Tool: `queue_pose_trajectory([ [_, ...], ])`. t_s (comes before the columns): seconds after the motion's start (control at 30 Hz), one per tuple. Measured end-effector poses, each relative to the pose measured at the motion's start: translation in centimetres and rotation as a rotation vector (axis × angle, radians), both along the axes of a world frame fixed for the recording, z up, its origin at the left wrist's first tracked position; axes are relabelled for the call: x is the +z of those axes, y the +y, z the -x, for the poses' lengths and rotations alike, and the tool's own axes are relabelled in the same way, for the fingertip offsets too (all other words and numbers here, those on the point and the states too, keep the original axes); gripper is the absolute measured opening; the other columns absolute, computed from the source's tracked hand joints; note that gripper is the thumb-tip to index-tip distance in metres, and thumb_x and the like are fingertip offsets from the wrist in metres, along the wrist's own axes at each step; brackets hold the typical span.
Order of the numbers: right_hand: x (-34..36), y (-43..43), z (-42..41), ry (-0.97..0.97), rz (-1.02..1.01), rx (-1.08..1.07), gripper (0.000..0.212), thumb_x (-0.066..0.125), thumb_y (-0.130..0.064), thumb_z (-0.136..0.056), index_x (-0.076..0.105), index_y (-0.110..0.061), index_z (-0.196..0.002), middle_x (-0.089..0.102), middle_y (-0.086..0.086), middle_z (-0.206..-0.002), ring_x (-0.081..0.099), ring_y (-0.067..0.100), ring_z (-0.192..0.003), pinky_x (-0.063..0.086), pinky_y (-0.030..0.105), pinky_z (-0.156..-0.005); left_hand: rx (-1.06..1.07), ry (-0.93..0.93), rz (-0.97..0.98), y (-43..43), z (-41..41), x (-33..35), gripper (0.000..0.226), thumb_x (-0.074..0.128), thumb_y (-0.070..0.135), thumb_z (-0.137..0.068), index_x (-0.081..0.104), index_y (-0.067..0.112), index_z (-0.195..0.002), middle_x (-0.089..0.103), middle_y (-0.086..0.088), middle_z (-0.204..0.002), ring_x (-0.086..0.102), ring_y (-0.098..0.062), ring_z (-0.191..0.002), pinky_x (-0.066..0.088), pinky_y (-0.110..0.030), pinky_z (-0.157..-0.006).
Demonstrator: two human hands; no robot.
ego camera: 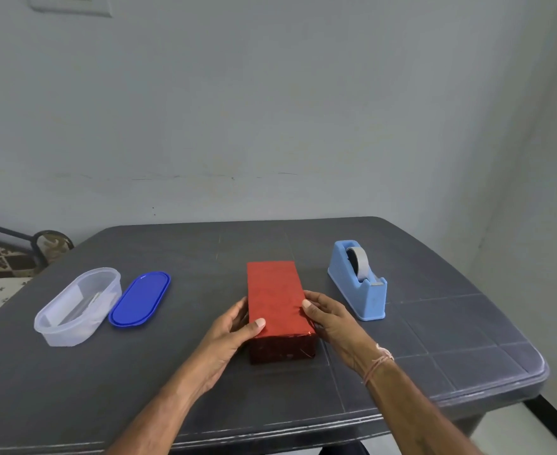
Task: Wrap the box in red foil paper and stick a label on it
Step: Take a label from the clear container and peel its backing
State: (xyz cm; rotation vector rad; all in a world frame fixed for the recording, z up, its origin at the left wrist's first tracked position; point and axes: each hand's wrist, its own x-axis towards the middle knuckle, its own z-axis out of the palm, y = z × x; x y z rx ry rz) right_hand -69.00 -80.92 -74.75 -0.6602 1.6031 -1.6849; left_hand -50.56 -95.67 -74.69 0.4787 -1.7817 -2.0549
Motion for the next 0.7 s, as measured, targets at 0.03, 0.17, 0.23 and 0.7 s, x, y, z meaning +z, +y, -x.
queue_pose_trajectory([
  [0.03,0.1,0.0,-0.2,0.000,0.002,0.002,0.034,0.064,-0.022,-0.101,0.063,-0.014,-0.134,0.073,0.010,-0.124,0.071,0.020,-0.107,0.060,0.030,-0.089,-0.015,-0.002,0.001,0.0,-0.2,0.1,0.062,0.074,0.017,-0.091,0.048,0.023,-0.147,0.062,0.010,-0.142,0.052,-0.008,-0.136,0.035,-0.037,-0.120],
  [0.17,0.4,-0.1,-0.4,0.013,-0.018,-0.016,0.034,0.064,-0.023,-0.101,0.064,-0.013,-0.133,0.073,0.011,-0.124,0.072,0.018,-0.104,0.057,0.024,-0.080,-0.069,-0.012,-0.017,-0.2,-0.7,0.5,0.060,0.071,0.015,-0.092,0.047,0.028,-0.145,0.062,0.011,-0.142,0.053,-0.006,-0.136,0.037,-0.032,-0.117],
  [0.23,0.7,0.0,-0.4,0.012,-0.034,-0.023,0.035,0.065,-0.023,-0.100,0.064,-0.011,-0.133,0.073,0.012,-0.124,0.071,0.018,-0.102,0.058,0.025,-0.078,-0.069,-0.012,-0.019,-0.2,-0.6,0.3,0.061,0.072,0.015,-0.092,0.046,0.026,-0.147,0.063,0.011,-0.140,0.054,-0.006,-0.134,0.038,-0.033,-0.118],
  [0.7,6.5,-12.4,-10.6,0.942,-0.126,0.017,0.045,0.074,-0.036,-0.093,0.063,-0.019,-0.132,0.063,0.001,-0.133,0.059,0.018,-0.123,0.047,0.031,-0.105,0.772,-0.248,0.680,-11.4,-8.5,6.1,0.039,0.078,0.035,-0.088,0.067,0.024,-0.124,0.069,0.004,-0.120,0.065,-0.015,-0.106,0.051,-0.035,-0.094],
])
